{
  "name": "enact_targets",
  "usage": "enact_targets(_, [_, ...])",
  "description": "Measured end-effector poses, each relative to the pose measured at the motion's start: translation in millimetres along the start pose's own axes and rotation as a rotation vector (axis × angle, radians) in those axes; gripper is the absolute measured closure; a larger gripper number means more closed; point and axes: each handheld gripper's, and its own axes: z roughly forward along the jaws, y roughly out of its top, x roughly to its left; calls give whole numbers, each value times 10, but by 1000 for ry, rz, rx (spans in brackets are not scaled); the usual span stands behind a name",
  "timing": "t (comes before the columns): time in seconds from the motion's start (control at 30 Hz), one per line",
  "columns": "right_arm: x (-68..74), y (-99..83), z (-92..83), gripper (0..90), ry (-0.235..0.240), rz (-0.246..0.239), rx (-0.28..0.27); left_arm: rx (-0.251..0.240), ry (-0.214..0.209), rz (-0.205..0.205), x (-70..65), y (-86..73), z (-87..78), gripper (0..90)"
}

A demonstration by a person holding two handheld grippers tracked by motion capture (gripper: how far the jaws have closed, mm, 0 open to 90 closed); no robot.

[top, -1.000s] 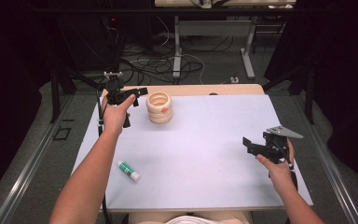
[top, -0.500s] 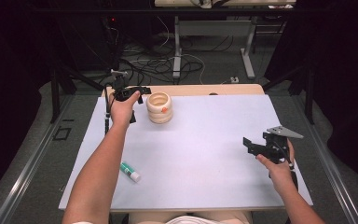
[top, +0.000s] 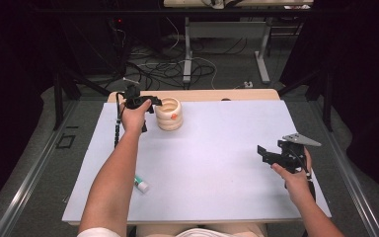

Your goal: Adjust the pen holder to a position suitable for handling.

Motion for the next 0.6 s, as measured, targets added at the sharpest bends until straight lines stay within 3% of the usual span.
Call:
enact_targets(0.27, [-5, 0, -1, 144, 8, 0, 2, 20, -3, -45, 28, -10, 92, 407])
enact_targets(0.33, [5, -2, 6, 144, 12, 22, -1, 30, -10, -59, 32, -10, 108, 429])
enact_targets(0.6, [-21, -2, -1, 145, 14, 24, 2, 60, -20, -77, 50, -22, 151, 473])
